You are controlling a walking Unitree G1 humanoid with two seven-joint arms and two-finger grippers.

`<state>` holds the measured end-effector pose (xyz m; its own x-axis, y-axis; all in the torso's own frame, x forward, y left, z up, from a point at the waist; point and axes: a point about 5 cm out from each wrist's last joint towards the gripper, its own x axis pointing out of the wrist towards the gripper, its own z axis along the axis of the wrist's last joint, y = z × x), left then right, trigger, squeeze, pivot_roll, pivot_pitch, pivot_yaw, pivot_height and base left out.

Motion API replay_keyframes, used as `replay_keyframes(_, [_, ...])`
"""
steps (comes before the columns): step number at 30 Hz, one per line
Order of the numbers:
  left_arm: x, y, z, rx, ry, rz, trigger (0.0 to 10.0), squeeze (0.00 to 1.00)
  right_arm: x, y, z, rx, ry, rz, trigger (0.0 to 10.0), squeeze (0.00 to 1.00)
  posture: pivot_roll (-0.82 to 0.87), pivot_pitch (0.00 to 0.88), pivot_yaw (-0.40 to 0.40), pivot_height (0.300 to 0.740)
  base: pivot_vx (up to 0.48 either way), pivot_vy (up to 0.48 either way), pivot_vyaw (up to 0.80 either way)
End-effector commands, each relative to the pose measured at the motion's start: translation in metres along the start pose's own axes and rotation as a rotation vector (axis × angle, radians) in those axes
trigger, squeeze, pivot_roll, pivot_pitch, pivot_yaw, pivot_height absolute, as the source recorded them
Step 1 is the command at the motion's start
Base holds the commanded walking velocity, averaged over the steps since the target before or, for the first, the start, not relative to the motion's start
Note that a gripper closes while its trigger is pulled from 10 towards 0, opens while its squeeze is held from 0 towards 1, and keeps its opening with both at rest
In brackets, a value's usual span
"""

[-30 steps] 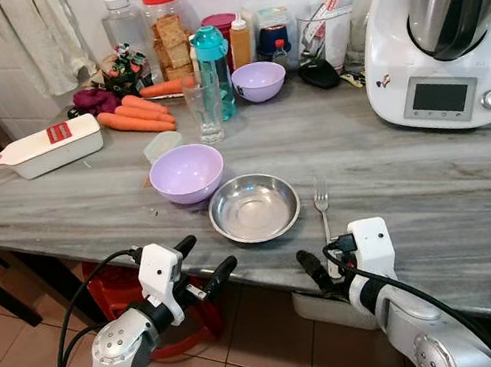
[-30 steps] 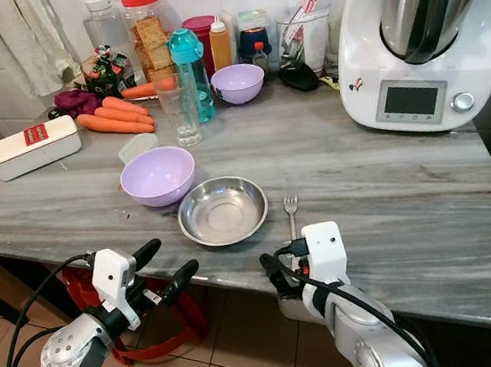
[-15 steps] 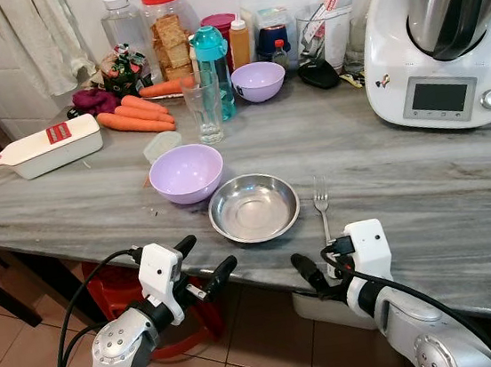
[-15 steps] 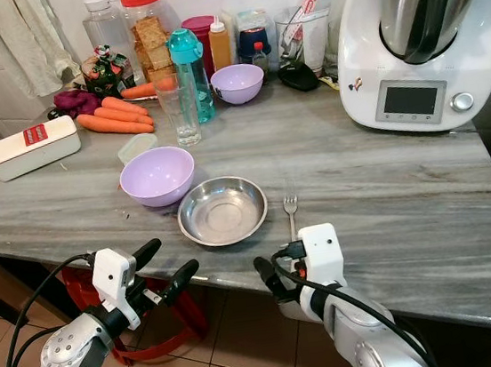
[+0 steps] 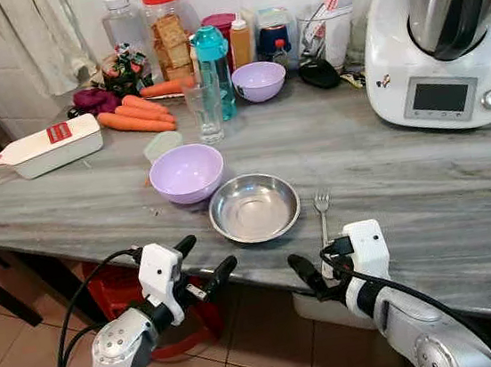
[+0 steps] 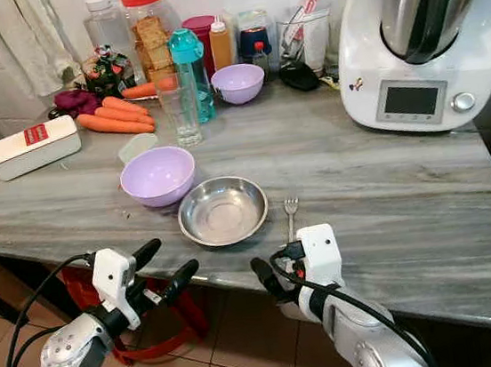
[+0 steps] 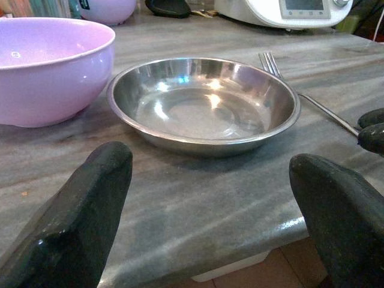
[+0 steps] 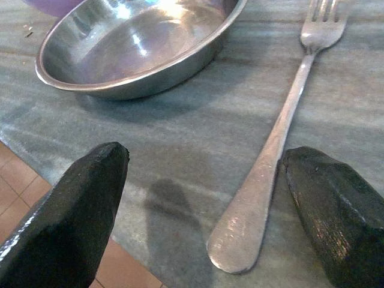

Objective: Setting the table

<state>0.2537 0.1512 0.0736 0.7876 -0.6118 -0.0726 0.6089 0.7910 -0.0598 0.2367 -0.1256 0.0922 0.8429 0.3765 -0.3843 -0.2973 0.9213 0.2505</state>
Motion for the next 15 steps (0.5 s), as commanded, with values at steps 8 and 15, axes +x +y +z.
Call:
replay_keyframes(8, [-0.002,0.008,0.006,0.030,-0.019,0.040,10.0,0.00,-0.017,0.000,0.032,-0.021,-0.229,0.014,10.0,0.32,-0.12,0.005,0.065,0.740,0.000,0.000,0.00])
replay_keyframes(15, [-0.005,0.012,0.012,0.031,-0.045,0.067,10.0,0.00,-0.018,-0.012,0.048,-0.025,-0.360,-0.086,10.0,0.00,-0.11,0.000,0.062,0.740,0.000,0.000,0.00])
